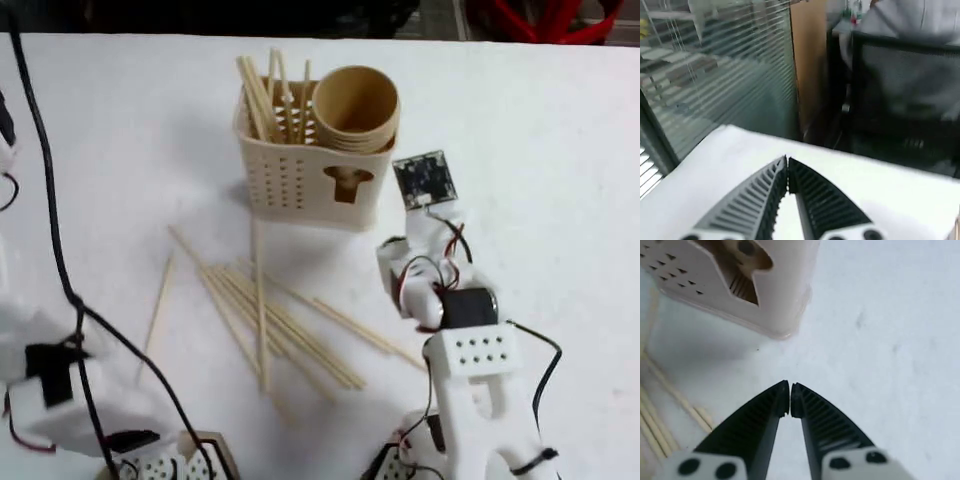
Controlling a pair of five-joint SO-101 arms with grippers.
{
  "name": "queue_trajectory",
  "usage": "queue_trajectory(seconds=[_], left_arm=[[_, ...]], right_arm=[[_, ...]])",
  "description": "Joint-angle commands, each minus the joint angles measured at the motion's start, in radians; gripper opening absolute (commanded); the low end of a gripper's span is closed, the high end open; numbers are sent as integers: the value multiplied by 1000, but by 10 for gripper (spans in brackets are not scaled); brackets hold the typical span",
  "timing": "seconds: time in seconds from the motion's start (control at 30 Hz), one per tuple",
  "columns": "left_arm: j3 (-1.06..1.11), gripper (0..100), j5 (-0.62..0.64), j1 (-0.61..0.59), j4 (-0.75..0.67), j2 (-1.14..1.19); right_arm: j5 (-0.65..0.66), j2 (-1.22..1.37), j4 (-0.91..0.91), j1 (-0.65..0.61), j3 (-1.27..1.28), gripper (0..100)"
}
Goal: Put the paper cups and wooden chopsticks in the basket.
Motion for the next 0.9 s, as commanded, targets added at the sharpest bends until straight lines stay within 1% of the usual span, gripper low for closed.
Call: queue_trajectory(seconds=[0.0,0.1,0.2,0.3,0.43,0.53,0.73,0.87], left_arm=[[295,22,-41,-10,0,-170],[546,22,-51,-10,-3,-295],[790,22,-49,-10,-17,-407],[1036,22,-43,-10,-69,-522],[1382,22,-40,-10,-222,-702],[1651,22,-40,-10,-356,-858],[2125,22,-46,-10,-586,-1118],[2349,22,-49,-10,-686,-1236]], right_arm=[[9,-59,97,-108,-109,25],[9,-62,177,-219,-181,25],[14,-62,220,-317,-226,26],[58,-61,240,-403,-242,49],[66,-48,237,-479,-242,56],[66,18,236,-521,-250,56],[66,254,242,-567,-348,59],[66,414,237,-591,-416,115]])
